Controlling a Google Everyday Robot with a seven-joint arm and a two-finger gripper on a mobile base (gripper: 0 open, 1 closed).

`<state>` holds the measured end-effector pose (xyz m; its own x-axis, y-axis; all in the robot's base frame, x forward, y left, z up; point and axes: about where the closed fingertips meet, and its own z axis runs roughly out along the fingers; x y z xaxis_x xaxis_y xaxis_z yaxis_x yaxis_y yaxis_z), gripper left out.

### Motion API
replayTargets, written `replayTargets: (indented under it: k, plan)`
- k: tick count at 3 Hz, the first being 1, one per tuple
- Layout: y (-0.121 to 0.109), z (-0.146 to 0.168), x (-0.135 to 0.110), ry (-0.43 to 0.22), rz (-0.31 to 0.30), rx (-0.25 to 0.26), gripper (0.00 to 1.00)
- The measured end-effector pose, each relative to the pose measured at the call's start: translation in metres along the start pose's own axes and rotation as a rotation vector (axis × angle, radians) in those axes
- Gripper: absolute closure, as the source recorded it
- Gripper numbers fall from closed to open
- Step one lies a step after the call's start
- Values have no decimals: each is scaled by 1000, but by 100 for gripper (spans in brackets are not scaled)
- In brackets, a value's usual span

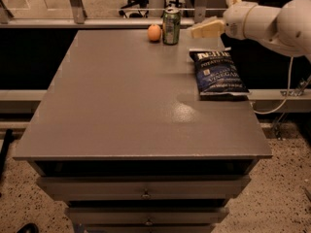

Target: Move green can near orange

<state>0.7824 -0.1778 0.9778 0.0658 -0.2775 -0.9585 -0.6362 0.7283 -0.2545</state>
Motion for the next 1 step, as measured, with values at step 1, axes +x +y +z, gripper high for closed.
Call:
replayTargets:
  k: [1]
  plan:
    - [-12, -37, 5, 0, -24, 35, 0]
